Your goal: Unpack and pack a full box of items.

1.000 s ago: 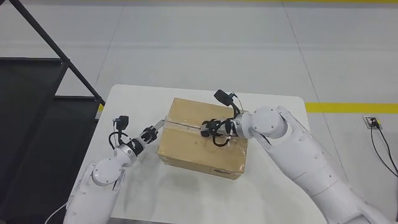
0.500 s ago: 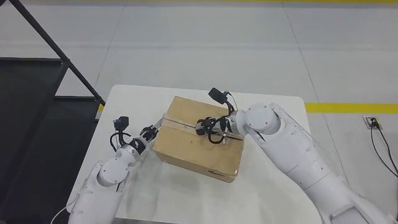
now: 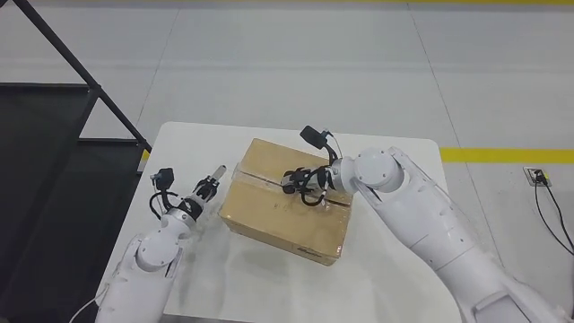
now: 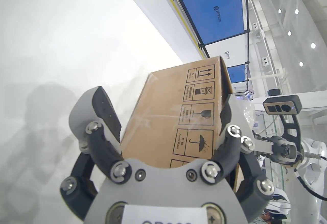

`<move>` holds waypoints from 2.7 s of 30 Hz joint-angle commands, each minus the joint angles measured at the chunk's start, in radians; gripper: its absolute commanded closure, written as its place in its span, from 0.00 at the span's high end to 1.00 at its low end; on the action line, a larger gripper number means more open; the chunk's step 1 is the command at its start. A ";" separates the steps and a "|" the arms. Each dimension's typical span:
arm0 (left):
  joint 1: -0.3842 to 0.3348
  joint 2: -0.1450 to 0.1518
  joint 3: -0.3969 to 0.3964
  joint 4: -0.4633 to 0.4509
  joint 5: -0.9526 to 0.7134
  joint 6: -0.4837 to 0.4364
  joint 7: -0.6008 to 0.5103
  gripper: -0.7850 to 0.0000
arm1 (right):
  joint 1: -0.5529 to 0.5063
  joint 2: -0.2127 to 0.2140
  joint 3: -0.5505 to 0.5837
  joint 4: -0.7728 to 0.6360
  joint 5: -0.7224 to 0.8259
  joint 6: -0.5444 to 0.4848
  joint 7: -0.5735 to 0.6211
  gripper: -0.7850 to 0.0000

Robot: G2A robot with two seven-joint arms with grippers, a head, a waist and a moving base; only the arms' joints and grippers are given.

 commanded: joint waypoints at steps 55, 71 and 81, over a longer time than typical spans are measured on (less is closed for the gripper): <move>-0.018 0.005 0.085 -0.012 0.142 -0.078 -0.129 1.00 | -0.009 -0.044 0.016 0.033 -0.024 -0.122 0.135 0.00; -0.030 0.005 0.091 -0.012 0.148 -0.074 -0.124 1.00 | -0.205 0.066 0.224 -0.203 -0.174 -0.003 0.139 0.00; -0.034 0.005 0.094 -0.022 0.153 -0.076 -0.122 1.00 | -0.346 0.121 0.365 -0.352 -0.230 0.061 0.132 0.00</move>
